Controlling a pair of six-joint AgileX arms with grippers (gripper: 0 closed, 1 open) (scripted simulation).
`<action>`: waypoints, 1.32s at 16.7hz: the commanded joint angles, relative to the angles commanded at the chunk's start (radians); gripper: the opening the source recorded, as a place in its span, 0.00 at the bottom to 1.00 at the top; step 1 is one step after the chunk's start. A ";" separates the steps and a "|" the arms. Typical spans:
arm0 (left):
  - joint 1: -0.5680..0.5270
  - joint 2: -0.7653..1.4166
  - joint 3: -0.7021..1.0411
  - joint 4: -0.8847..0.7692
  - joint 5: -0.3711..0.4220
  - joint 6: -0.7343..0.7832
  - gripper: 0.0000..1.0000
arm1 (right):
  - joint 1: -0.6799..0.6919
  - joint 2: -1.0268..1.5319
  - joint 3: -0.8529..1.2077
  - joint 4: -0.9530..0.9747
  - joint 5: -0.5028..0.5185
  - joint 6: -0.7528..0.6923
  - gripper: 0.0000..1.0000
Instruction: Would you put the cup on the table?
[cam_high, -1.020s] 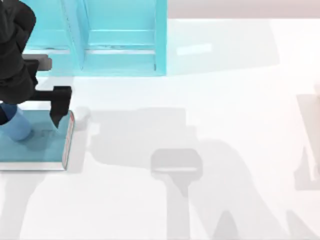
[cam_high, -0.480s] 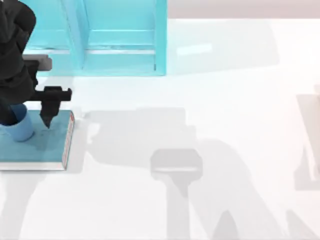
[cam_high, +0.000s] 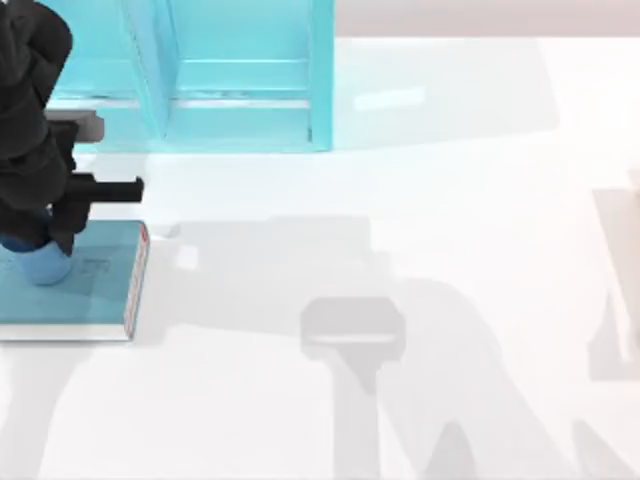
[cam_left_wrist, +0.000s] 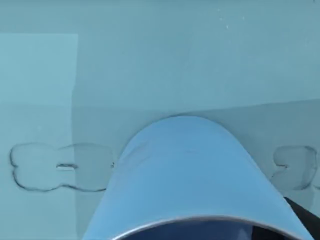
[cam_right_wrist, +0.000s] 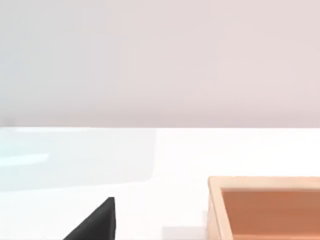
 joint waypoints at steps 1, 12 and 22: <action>0.000 0.000 0.000 0.000 0.000 0.000 0.00 | 0.000 0.000 0.000 0.000 0.000 0.000 1.00; -0.002 -0.016 0.086 -0.112 0.001 0.000 0.00 | 0.000 0.000 0.000 0.000 0.000 0.000 1.00; -0.026 -0.003 0.187 -0.207 -0.002 -0.025 0.00 | 0.000 0.000 0.000 0.000 0.000 0.000 1.00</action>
